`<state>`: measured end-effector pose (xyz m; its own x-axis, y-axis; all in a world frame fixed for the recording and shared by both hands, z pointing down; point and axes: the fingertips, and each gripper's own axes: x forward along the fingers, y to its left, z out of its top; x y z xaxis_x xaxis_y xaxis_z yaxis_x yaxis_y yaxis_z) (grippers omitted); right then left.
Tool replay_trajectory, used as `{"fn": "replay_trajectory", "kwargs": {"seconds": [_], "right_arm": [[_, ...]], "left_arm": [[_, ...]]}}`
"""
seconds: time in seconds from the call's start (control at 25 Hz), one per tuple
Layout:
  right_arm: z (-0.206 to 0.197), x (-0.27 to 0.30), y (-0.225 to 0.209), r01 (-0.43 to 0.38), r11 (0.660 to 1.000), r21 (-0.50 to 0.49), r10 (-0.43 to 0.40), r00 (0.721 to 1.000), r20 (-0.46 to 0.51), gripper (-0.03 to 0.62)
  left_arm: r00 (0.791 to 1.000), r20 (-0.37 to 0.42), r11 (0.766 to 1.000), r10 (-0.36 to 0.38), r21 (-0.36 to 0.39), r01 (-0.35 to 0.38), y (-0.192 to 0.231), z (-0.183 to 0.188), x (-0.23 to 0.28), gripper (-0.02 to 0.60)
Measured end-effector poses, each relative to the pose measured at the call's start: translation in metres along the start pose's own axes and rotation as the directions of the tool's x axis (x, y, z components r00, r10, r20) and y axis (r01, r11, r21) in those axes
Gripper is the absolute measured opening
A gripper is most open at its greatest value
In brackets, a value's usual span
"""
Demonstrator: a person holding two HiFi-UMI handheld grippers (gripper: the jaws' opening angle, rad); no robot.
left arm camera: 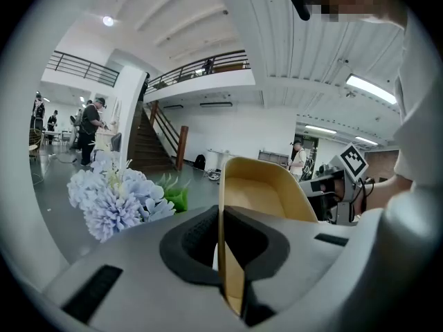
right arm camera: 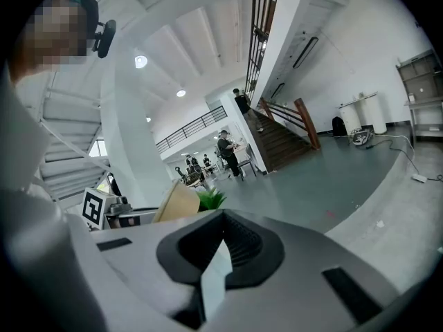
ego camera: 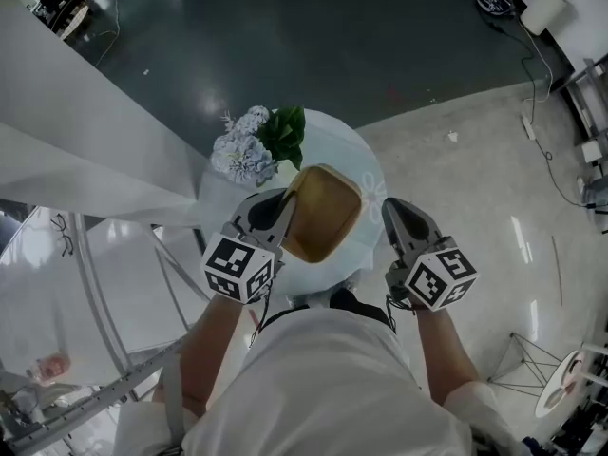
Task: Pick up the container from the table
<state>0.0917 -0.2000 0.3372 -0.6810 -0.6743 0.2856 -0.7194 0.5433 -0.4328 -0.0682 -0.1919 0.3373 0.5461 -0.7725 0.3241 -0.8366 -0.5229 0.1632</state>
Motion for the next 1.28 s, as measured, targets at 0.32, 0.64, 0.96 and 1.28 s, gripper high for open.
{"fn": "replay_trajectory", "kwargs": {"seconds": [0.32, 0.64, 0.96, 1.28], "right_arm": [[0.008, 0.000, 0.015, -0.016, 1.000, -0.018, 0.017, 1.000, 0.019, 0.021], [0.008, 0.001, 0.029, -0.035, 0.998, -0.042, 0.036, 0.999, 0.024, 0.021], [0.005, 0.003, 0.036, -0.048, 0.998, -0.051, 0.049, 0.999, 0.017, 0.021], [0.002, 0.003, 0.035, -0.055, 0.997, -0.050, 0.056, 0.998, 0.004, 0.021]], "left_arm": [[1.000, 0.011, 1.000, 0.004, -0.001, -0.004, 0.002, 0.002, -0.015, 0.026], [1.000, 0.017, 1.000, 0.016, -0.008, -0.016, 0.007, 0.000, -0.027, 0.026], [0.999, 0.023, 1.000, 0.023, -0.010, -0.023, 0.009, -0.001, -0.032, 0.026], [0.999, 0.019, 1.000, 0.026, -0.015, -0.026, 0.008, -0.003, -0.030, 0.026]]}}
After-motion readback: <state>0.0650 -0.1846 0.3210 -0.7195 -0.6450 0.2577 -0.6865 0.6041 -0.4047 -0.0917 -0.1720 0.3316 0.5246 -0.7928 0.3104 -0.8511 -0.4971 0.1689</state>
